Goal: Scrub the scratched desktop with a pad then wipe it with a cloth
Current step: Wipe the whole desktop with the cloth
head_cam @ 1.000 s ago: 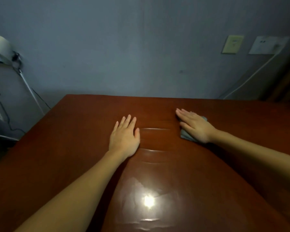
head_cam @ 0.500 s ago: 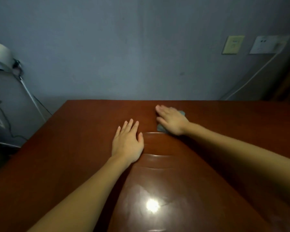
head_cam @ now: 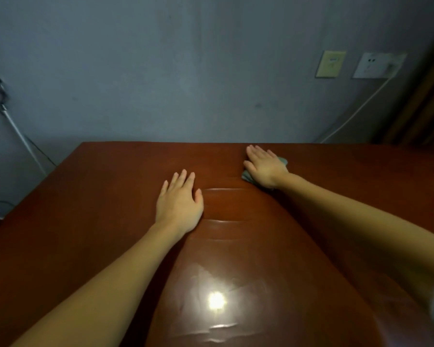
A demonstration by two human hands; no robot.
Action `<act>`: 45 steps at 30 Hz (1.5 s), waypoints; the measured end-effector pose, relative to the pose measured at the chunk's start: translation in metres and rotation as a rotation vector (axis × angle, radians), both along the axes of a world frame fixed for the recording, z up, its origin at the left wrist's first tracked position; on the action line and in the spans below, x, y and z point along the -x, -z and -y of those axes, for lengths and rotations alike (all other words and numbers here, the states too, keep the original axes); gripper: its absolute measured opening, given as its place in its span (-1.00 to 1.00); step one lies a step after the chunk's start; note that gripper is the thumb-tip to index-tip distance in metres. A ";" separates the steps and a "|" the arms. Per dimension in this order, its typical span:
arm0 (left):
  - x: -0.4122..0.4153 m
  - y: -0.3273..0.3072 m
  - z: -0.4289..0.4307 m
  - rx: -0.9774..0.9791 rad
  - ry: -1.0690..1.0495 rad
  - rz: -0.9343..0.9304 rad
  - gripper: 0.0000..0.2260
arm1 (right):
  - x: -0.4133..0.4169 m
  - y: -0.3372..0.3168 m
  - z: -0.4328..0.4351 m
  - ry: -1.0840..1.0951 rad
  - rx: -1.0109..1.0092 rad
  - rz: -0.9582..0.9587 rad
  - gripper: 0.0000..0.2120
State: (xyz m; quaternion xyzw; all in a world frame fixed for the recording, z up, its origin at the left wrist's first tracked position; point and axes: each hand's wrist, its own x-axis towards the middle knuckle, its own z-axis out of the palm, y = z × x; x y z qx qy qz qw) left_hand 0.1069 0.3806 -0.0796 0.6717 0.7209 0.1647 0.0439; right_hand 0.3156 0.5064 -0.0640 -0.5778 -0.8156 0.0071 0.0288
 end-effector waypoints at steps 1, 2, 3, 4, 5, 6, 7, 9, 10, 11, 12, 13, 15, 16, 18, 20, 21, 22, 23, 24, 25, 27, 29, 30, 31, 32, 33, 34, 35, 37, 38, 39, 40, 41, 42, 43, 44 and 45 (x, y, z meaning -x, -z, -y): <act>-0.001 -0.001 0.001 -0.027 -0.005 0.017 -0.49 | 0.008 0.000 0.014 -0.033 0.000 -0.003 -0.46; -0.002 -0.002 0.002 -0.064 -0.010 0.024 -0.49 | 0.014 0.000 0.034 -0.082 -0.002 -0.004 -0.46; -0.003 -0.005 0.005 -0.107 -0.013 0.014 -0.48 | 0.016 0.000 0.059 -0.150 -0.009 -0.003 -0.45; -0.005 -0.007 0.009 -0.154 -0.013 -0.008 -0.49 | 0.015 0.000 0.087 -0.235 -0.028 -0.008 -0.42; -0.006 -0.010 0.015 -0.196 -0.005 -0.032 -0.51 | 0.008 0.002 0.113 -0.327 -0.051 -0.026 -0.38; -0.009 -0.012 0.021 -0.225 0.011 -0.046 -0.54 | -0.003 0.002 0.135 -0.395 -0.048 -0.040 -0.32; -0.011 -0.014 0.029 -0.232 0.030 -0.041 -0.56 | -0.019 0.001 0.147 -0.417 -0.032 -0.045 -0.28; -0.020 -0.013 0.050 -0.188 0.071 0.011 -0.59 | -0.053 -0.004 0.144 -0.339 -0.007 -0.037 -0.29; -0.025 -0.011 0.063 -0.151 0.092 0.036 -0.60 | -0.066 -0.006 0.135 -0.261 0.007 -0.027 -0.34; -0.030 -0.010 0.076 -0.117 0.106 0.051 -0.59 | -0.074 -0.007 0.122 -0.174 0.022 -0.010 -0.39; -0.034 -0.008 0.088 -0.084 0.110 0.057 -0.57 | -0.077 -0.008 0.110 -0.096 0.033 0.009 -0.44; -0.037 -0.007 0.100 -0.051 0.109 0.055 -0.55 | -0.073 -0.008 0.099 -0.033 0.035 0.024 -0.46; -0.041 -0.006 0.121 0.006 0.110 0.033 -0.52 | -0.054 -0.007 0.088 0.055 0.031 0.029 -0.46; -0.043 -0.007 0.130 0.024 0.107 0.023 -0.51 | -0.041 -0.007 0.088 0.071 0.031 0.021 -0.45; -0.046 -0.008 0.144 0.051 0.094 0.006 -0.50 | -0.014 -0.005 0.104 0.033 0.028 0.002 -0.44; -0.050 -0.010 0.154 0.063 0.082 0.000 -0.51 | 0.007 -0.003 0.138 -0.084 0.027 -0.002 -0.45; -0.053 -0.011 0.157 0.063 0.085 -0.005 -0.51 | 0.011 -0.001 0.161 -0.159 0.020 0.000 -0.46; -0.058 -0.012 0.161 0.059 0.094 -0.010 -0.52 | 0.009 0.000 0.186 -0.235 0.009 0.000 -0.46; -0.062 -0.013 0.163 0.052 0.107 -0.013 -0.52 | 0.002 0.000 0.210 -0.312 -0.006 -0.003 -0.46; -0.067 -0.014 0.166 0.045 0.121 -0.011 -0.53 | -0.012 0.000 0.231 -0.374 -0.017 -0.010 -0.44; -0.071 -0.015 0.169 0.038 0.137 -0.006 -0.53 | -0.029 0.000 0.245 -0.401 -0.017 -0.019 -0.42; -0.079 -0.013 0.178 0.039 0.175 0.004 -0.53 | -0.068 -0.003 0.256 -0.347 -0.005 -0.013 -0.37; -0.083 -0.007 0.188 0.061 0.210 -0.004 -0.52 | -0.098 -0.006 0.250 -0.229 0.029 0.015 -0.43; -0.084 -0.003 0.192 0.065 0.213 -0.012 -0.52 | -0.103 -0.007 0.243 -0.168 0.046 0.030 -0.46; -0.085 -0.001 0.195 0.057 0.207 -0.018 -0.52 | -0.102 -0.007 0.233 -0.114 0.051 0.042 -0.48; -0.085 0.001 0.196 0.045 0.199 -0.019 -0.52 | -0.096 -0.008 0.224 -0.067 0.049 0.044 -0.48; -0.085 0.001 0.195 0.034 0.191 -0.017 -0.52 | -0.085 -0.008 0.215 -0.027 0.043 0.038 -0.48; -0.085 0.001 0.195 0.028 0.186 -0.016 -0.52 | -0.070 -0.007 0.210 0.002 0.038 0.026 -0.47; -0.085 0.001 0.195 0.024 0.182 -0.018 -0.53 | -0.055 -0.006 0.207 0.014 0.032 0.014 -0.46; -0.086 0.001 0.196 0.015 0.177 -0.026 -0.53 | -0.022 -0.002 0.218 -0.030 0.018 0.002 -0.46; -0.086 0.000 0.197 0.014 0.177 -0.031 -0.52 | -0.009 0.000 0.232 -0.079 0.018 -0.009 -0.47; -0.086 0.000 0.198 0.019 0.180 -0.035 -0.52 | -0.002 0.002 0.248 -0.129 0.016 -0.020 -0.47; -0.086 -0.001 0.199 0.030 0.188 -0.038 -0.50 | -0.002 0.003 0.266 -0.165 0.007 -0.032 -0.48; -0.086 -0.001 0.200 0.046 0.198 -0.039 -0.48 | -0.007 0.006 0.283 -0.188 -0.012 -0.039 -0.48; -0.086 -0.002 0.201 0.060 0.207 -0.043 -0.47 | -0.018 0.007 0.297 -0.201 -0.036 -0.045 -0.48; -0.086 -0.002 0.201 0.065 0.213 -0.050 -0.45 | -0.031 0.008 0.308 -0.209 -0.053 -0.049 -0.47; -0.085 -0.002 0.202 0.068 0.216 -0.057 -0.45 | -0.045 0.007 0.315 -0.210 -0.056 -0.053 -0.45; -0.084 -0.002 0.201 0.069 0.221 -0.062 -0.44 | -0.058 0.004 0.318 -0.207 -0.050 -0.052 -0.42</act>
